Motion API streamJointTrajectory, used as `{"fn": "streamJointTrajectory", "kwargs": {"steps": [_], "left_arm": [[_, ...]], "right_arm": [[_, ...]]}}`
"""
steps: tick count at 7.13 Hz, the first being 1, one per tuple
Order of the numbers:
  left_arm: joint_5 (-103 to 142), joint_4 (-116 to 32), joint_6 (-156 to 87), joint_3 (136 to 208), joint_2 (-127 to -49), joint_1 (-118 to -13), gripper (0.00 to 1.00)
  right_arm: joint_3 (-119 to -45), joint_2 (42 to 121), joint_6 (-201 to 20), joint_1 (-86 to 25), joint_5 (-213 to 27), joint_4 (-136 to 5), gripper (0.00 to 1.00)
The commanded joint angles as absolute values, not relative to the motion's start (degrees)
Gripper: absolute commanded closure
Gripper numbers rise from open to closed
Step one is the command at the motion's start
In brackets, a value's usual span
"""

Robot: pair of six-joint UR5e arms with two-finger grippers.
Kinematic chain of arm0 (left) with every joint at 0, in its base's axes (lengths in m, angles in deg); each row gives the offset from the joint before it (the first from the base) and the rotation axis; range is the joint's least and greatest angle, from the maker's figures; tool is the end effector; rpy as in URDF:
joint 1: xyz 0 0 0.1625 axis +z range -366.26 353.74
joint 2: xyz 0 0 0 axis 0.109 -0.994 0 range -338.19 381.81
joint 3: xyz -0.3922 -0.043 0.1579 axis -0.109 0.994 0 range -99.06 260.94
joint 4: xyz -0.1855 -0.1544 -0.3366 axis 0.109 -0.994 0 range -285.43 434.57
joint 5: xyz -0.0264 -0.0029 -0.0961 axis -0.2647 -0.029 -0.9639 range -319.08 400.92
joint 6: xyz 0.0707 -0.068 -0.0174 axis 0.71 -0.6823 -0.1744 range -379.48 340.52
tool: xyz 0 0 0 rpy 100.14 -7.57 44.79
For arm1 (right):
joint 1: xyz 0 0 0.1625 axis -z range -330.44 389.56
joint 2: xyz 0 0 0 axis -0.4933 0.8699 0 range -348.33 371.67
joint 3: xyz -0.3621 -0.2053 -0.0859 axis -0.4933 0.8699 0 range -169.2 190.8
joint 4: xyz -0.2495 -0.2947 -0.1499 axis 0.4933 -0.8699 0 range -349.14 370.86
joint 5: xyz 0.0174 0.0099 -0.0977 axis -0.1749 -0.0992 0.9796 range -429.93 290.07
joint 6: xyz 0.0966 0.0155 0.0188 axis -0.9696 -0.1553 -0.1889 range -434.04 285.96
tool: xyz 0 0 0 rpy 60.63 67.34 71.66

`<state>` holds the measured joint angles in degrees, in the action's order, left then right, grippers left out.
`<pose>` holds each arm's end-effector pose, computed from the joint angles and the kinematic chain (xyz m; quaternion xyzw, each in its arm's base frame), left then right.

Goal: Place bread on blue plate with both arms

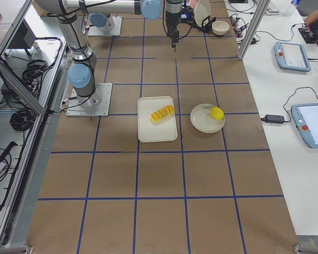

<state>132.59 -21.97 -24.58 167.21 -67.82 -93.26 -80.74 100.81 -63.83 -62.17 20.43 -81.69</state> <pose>-0.1048 -0.4900 0.5117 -0.0703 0.9972 0.0210 0.0150 0.1475 -0.4939 0.4717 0.1039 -0.9946 0.0011 0.0032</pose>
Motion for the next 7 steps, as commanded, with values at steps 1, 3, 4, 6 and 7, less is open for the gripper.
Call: {"fn": "streamJointTrajectory", "kwargs": {"steps": [1,3,4,6,7], "left_arm": [[132.6,-21.9,-24.6,167.2,-67.7,-93.3,0.00],[132.7,-21.9,-24.5,167.2,-67.7,-93.3,0.00],[132.6,-21.9,-23.6,167.2,-67.9,-92.7,0.00],[132.4,-21.6,-20.1,167.1,-68.9,-88.6,0.00],[132.3,-21.2,-12.0,167.2,-69.7,-84.3,0.00]], "right_arm": [[-81.1,100.8,-63.8,-62.1,19.2,-81.9,0.00],[-81.7,100.1,-63.2,-62.1,19.2,-82.4,0.00],[-83.7,98.7,-62.4,-60.6,20.1,-82.4,0.00],[-87.8,98.3,-47.5,-55.2,19.8,-88.5,0.00],[-91.0,96.8,-35.5,-50.8,19.3,-93.1,0.00]]}}
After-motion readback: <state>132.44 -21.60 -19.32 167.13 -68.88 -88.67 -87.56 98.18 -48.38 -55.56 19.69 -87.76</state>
